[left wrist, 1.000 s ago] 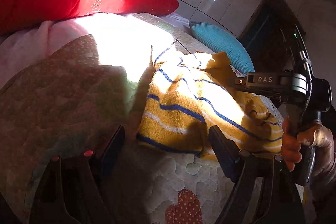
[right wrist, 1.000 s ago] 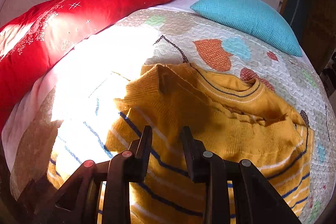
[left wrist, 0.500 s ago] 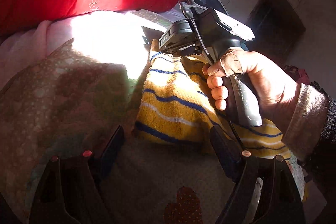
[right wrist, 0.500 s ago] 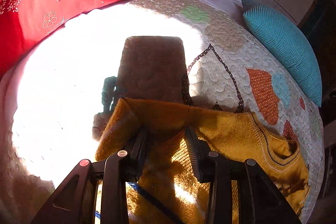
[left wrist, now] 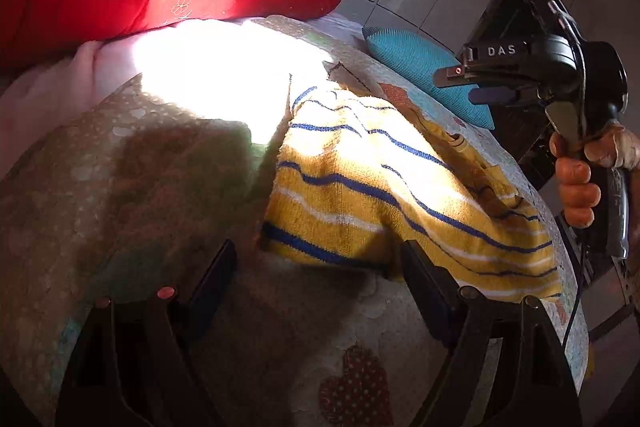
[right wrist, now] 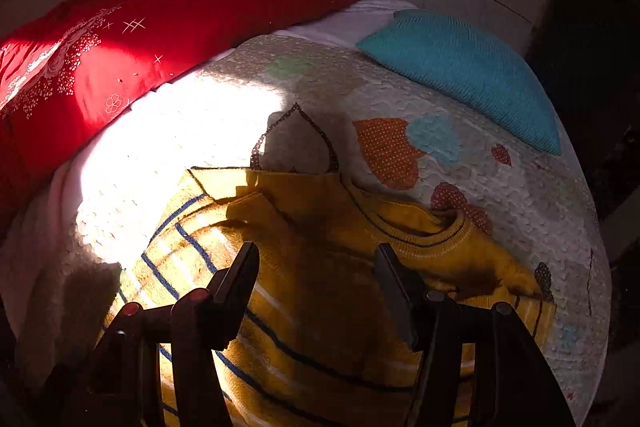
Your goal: Fold small clothes
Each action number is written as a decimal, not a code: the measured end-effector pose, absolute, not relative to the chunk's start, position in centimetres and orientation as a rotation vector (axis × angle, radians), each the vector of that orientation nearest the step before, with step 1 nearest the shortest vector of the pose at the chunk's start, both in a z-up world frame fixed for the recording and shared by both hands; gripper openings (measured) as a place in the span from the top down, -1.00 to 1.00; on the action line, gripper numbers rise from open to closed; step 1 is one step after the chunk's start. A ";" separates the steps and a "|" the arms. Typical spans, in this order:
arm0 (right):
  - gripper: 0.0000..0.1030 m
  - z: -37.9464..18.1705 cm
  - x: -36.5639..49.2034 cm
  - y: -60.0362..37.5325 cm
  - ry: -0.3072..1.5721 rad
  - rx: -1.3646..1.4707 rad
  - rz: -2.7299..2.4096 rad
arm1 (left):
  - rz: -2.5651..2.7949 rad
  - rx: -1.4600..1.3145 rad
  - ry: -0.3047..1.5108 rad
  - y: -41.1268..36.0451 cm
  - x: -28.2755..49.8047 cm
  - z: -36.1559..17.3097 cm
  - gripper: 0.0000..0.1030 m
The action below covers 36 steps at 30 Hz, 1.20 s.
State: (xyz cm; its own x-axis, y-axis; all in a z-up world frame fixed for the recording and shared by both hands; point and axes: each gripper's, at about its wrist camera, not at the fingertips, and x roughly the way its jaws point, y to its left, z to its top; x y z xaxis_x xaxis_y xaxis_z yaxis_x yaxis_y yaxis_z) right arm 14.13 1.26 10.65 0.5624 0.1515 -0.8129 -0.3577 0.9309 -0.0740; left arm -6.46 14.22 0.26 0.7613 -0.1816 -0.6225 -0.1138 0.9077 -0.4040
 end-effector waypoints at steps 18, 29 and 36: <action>-0.27 10.7 9.1 -17.6 0.890 -0.087 -0.054 | -0.016 -0.391 0.725 13.5 -6.4 0.2 -0.67; -0.31 3.6 3.5 -16.8 0.990 -0.043 -0.071 | -0.015 -0.381 0.732 13.3 -6.3 0.3 -0.70; -0.32 4.8 -0.9 -17.3 0.907 -0.072 -0.105 | -0.023 -0.348 0.749 12.8 -6.1 0.2 -0.83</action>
